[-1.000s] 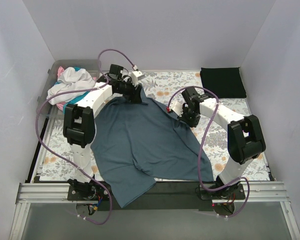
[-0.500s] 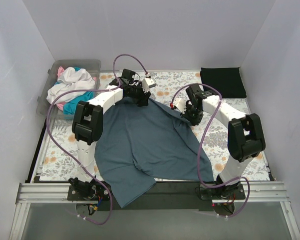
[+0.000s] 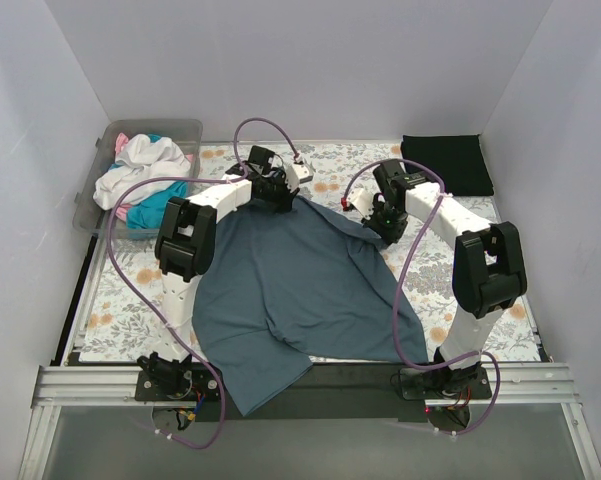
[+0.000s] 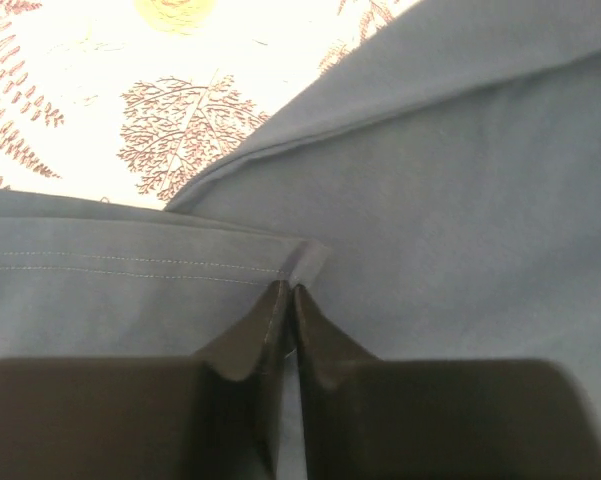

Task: Fold and stack the t-shirts
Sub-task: Flatten the tshirt out

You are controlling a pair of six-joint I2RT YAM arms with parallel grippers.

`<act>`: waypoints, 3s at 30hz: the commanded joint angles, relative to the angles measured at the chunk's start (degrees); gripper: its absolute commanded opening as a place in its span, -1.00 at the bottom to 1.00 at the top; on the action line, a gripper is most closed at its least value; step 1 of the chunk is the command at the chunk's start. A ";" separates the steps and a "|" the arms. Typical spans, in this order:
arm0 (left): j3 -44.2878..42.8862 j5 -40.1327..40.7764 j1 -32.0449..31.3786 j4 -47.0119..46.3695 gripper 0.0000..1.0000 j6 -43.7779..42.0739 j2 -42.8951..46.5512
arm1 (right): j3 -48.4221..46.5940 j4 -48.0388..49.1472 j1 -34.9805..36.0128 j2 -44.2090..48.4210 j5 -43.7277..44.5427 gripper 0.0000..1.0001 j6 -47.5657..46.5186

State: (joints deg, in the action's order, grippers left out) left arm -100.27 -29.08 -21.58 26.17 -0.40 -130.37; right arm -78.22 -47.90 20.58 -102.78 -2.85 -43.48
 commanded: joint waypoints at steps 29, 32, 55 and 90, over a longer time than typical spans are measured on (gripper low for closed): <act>15.19 -0.37 16.49 -23.09 -1.00 33.36 65.83 | -26.55 4.19 -12.58 26.73 8.03 -0.97 4.02; 12.74 5.23 16.57 -23.19 -1.00 34.85 73.13 | -25.85 9.47 -12.58 35.79 10.49 -0.97 4.02; -5.31 18.79 16.57 -21.08 -1.00 28.53 80.00 | -25.37 30.76 -12.58 52.15 13.50 -0.97 -3.01; 4.45 6.15 19.73 -32.94 -0.02 32.39 18.53 | -6.96 40.36 -11.35 1.77 7.34 0.29 0.50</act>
State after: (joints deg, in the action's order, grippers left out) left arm -95.98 -19.99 -3.01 -10.24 29.74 -120.92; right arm -82.46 -3.38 10.02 -106.17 4.05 -44.77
